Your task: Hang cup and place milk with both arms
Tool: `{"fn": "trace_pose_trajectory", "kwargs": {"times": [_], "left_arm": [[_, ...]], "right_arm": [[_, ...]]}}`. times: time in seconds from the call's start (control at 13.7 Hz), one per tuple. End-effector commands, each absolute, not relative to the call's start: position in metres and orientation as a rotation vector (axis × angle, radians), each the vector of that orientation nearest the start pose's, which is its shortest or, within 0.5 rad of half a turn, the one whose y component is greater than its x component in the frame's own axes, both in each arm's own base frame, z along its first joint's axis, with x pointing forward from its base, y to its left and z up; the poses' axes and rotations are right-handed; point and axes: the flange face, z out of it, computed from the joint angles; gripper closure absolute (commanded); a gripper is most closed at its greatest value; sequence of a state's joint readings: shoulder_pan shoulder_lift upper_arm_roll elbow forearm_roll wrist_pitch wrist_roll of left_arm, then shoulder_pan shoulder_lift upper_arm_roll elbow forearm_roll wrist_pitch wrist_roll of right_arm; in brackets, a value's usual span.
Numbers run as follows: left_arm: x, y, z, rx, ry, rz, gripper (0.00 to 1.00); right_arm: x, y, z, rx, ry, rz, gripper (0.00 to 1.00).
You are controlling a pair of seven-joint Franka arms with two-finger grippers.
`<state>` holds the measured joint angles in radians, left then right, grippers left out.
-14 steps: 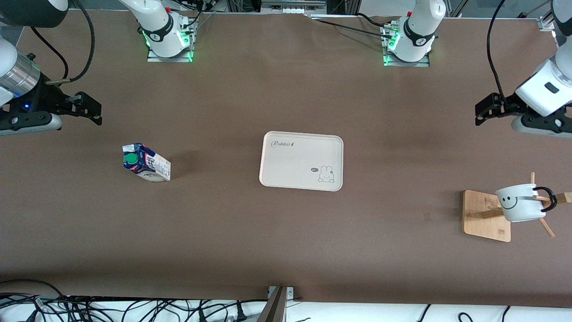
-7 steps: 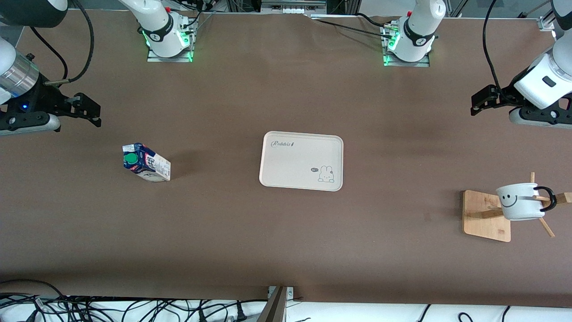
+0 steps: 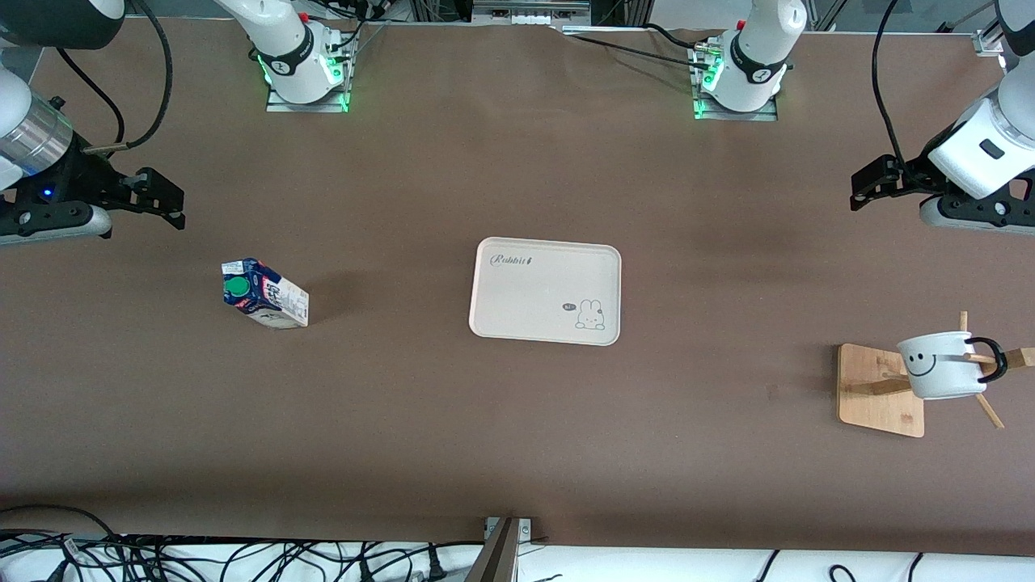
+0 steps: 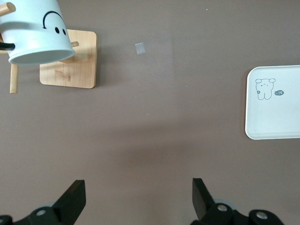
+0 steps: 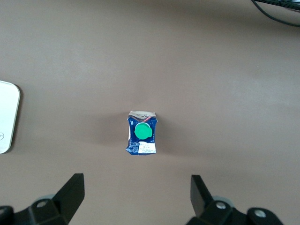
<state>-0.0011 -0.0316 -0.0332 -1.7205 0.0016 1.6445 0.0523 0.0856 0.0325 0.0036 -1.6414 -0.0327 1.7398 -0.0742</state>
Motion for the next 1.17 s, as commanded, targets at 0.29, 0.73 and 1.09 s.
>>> {"fn": "trace_pose_trajectory", "kwargs": {"times": [0.29, 0.73, 1.09], "left_arm": [[0.5501, -0.0238, 0.5845, -3.145, 0.137, 0.063, 0.00], [0.5544, -0.0248, 0.5853, -3.147, 0.144, 0.060, 0.00], [0.5544, -0.0241, 0.5853, -3.149, 0.141, 0.060, 0.00]], "right_arm": [[0.5757, 0.0538, 0.5936, -3.148, -0.253, -0.112, 0.00], [0.5755, 0.0547, 0.5934, -3.147, -0.255, -0.110, 0.00], [0.5755, 0.0547, 0.5934, -3.147, -0.255, -0.110, 0.00]]}}
